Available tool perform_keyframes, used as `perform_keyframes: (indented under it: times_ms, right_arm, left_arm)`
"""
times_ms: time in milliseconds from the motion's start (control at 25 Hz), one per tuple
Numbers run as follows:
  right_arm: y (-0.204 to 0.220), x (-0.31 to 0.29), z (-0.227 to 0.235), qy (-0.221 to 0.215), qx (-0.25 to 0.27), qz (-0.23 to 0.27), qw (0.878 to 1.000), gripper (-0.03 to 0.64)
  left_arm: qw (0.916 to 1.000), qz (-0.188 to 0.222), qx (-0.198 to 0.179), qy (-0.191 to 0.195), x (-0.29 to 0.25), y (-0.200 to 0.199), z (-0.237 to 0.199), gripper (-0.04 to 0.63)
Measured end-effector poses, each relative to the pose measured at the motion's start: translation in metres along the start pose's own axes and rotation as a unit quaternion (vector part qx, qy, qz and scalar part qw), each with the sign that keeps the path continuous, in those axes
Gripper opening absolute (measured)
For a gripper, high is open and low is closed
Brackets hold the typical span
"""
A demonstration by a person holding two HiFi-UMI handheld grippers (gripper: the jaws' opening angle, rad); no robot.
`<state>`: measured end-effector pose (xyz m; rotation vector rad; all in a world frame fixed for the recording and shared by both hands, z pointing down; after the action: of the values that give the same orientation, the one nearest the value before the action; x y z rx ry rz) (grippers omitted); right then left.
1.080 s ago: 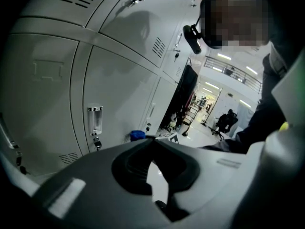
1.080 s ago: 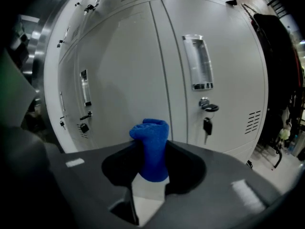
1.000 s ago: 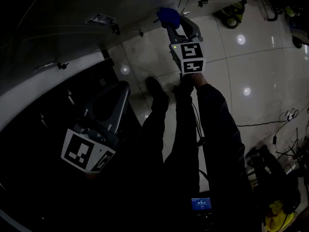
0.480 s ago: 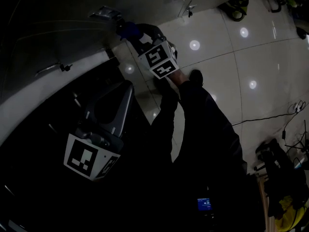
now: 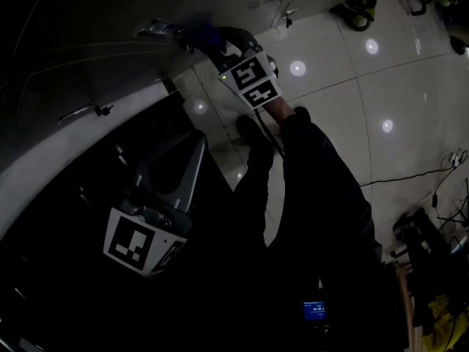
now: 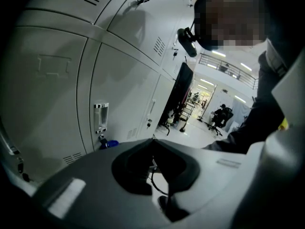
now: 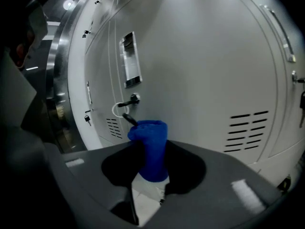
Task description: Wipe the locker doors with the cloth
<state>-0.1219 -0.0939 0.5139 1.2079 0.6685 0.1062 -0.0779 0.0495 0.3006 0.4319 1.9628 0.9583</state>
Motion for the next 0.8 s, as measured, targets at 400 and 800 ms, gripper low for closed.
perform_keyframes:
  times_ms: [400,800]
  right_arm:
    - [0.016,0.056,0.107,0.083,-0.018,-0.02,0.996,0.129]
    - [0.02,0.078,0.148,0.109,0.003,-0.033,0.993,0.133]
  left_arm:
    - [0.9999,-0.005,-0.005,0.011,-0.019,-0.007,0.016,-0.02]
    - [0.9999,-0.009,-0.005,0.004,-0.03,-0.014,0.022,-0.02]
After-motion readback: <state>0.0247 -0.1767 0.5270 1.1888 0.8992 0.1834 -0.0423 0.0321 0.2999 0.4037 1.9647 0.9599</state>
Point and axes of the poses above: the fingertips, and each gripper's own axes: x backward along the fingers, z to its right, y out of its underside, the point moved 1 cm from there along x, backward along the fingers, and after that the axes turned 3 degrees about -z, right-handed, at the moved point
